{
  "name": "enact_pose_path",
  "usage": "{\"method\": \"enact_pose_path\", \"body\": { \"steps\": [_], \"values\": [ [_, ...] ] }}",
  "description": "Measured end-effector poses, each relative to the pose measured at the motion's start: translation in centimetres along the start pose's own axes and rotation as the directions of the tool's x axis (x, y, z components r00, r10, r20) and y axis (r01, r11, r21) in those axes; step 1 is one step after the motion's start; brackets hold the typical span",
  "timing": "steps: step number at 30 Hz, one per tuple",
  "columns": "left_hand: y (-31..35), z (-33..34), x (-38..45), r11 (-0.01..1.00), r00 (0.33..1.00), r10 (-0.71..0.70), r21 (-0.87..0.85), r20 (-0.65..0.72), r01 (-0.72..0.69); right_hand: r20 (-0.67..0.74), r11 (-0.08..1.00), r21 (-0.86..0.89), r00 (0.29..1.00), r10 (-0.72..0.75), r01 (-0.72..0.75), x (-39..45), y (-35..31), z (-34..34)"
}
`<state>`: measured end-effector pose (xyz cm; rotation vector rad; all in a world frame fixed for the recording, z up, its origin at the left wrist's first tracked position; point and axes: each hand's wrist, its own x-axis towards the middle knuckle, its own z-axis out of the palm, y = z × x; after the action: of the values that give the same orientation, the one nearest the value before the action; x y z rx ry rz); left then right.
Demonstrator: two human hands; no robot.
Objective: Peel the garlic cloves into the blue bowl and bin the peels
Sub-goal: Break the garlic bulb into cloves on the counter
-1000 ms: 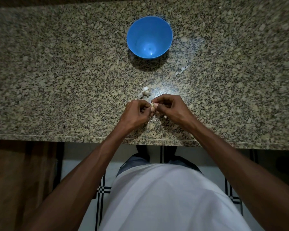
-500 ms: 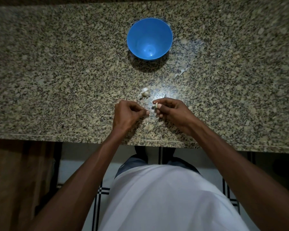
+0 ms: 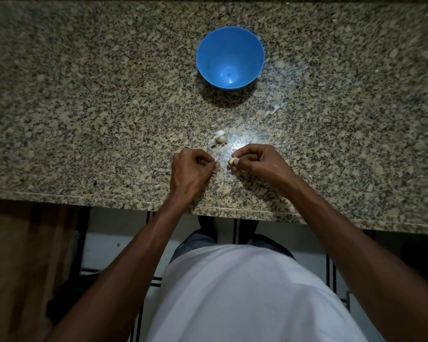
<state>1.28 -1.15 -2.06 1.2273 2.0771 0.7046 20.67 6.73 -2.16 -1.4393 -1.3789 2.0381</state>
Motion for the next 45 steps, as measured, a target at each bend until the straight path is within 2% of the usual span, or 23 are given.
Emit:
{"method": "enact_pose_path", "body": {
  "steps": [3, 7, 12, 18, 21, 24, 25, 27, 29, 30, 34, 38, 40, 42, 44, 45],
  "values": [
    [0.0, 0.1, 0.2, 0.999, 0.999, 0.023, -0.037, 0.027, -0.022, -0.064, 0.997, -0.074, 0.998, -0.022, 0.017, -0.1, -0.1, 0.3],
    [0.4, 0.2, 0.2, 0.998, 0.987, 0.056, -0.009, 0.153, -0.055, -0.123, 0.983, -0.178, 0.99, -0.071, 0.048, -0.2, 0.0, 0.4],
    [0.3, -0.2, 0.2, 0.993, 0.992, 0.09, -0.089, 0.092, -0.082, -0.159, 0.98, -0.191, 0.984, -0.084, 0.052, -0.4, 0.1, 0.8],
    [-0.1, -0.6, 0.6, 0.984, 0.986, 0.131, -0.138, 0.098, -0.117, -0.16, 0.999, -0.009, 0.986, -0.054, 0.053, -0.7, 0.4, 1.3],
    [-0.3, -0.7, 0.7, 0.985, 0.977, 0.167, -0.064, 0.133, -0.16, -0.128, 0.986, 0.164, 0.992, -0.007, 0.028, -0.8, 0.4, 1.5],
    [-0.1, -0.6, 0.5, 0.98, 0.97, 0.2, -0.04, 0.14, -0.197, -0.11, 0.964, 0.266, 0.994, 0.024, 0.006, -0.9, 0.6, 1.5],
    [0.0, -0.6, 0.4, 0.982, 0.976, 0.182, -0.064, 0.119, -0.175, -0.108, 0.96, 0.28, 0.994, 0.027, 0.004, -0.9, 0.6, 1.5],
    [0.1, -0.5, 0.2, 0.973, 0.993, 0.091, -0.218, 0.08, -0.072, -0.109, 0.955, 0.296, 0.994, 0.031, 0.003, -0.8, 0.6, 1.5],
    [0.2, -0.4, 0.1, 0.915, 0.994, 0.018, -0.403, 0.11, 0.028, -0.108, 0.95, 0.311, 0.994, 0.036, -0.001, -0.9, 0.5, 1.5],
    [0.3, -0.4, 0.2, 0.894, 0.99, 0.025, -0.446, 0.14, 0.041, -0.106, 0.949, 0.317, 0.994, 0.039, -0.003, -0.9, 0.4, 1.4],
    [0.8, -0.2, 0.3, 0.874, 0.975, 0.108, -0.486, 0.194, 0.0, -0.093, 0.95, 0.311, 0.995, 0.042, -0.011, -1.0, 0.1, 1.5],
    [0.9, 0.1, 0.5, 0.838, 0.983, 0.046, -0.543, 0.176, 0.058, -0.085, 0.954, 0.3, 0.996, 0.029, -0.002, -0.9, 0.0, 1.5],
    [0.6, 0.2, 0.5, 0.811, 0.985, 0.018, -0.579, 0.172, 0.086, -0.106, 0.975, 0.221, 0.994, 0.009, 0.015, -0.9, -0.1, 1.3],
    [0.4, 0.1, 0.4, 0.785, 0.985, -0.005, -0.61, 0.173, 0.111, -0.152, 0.996, -0.065, 0.986, -0.063, 0.053, -0.9, -0.1, 1.2],
    [0.2, 0.0, 0.4, 0.752, 0.984, -0.024, -0.645, 0.179, 0.136, -0.186, 0.893, -0.44, 0.963, -0.198, 0.098, -0.9, -0.1, 1.1],
    [0.2, 0.0, 0.3, 0.74, 0.984, -0.029, -0.657, 0.178, 0.141, -0.187, 0.82, -0.559, 0.944, -0.271, 0.124, -1.0, -0.2, 1.2]
  ]
}}
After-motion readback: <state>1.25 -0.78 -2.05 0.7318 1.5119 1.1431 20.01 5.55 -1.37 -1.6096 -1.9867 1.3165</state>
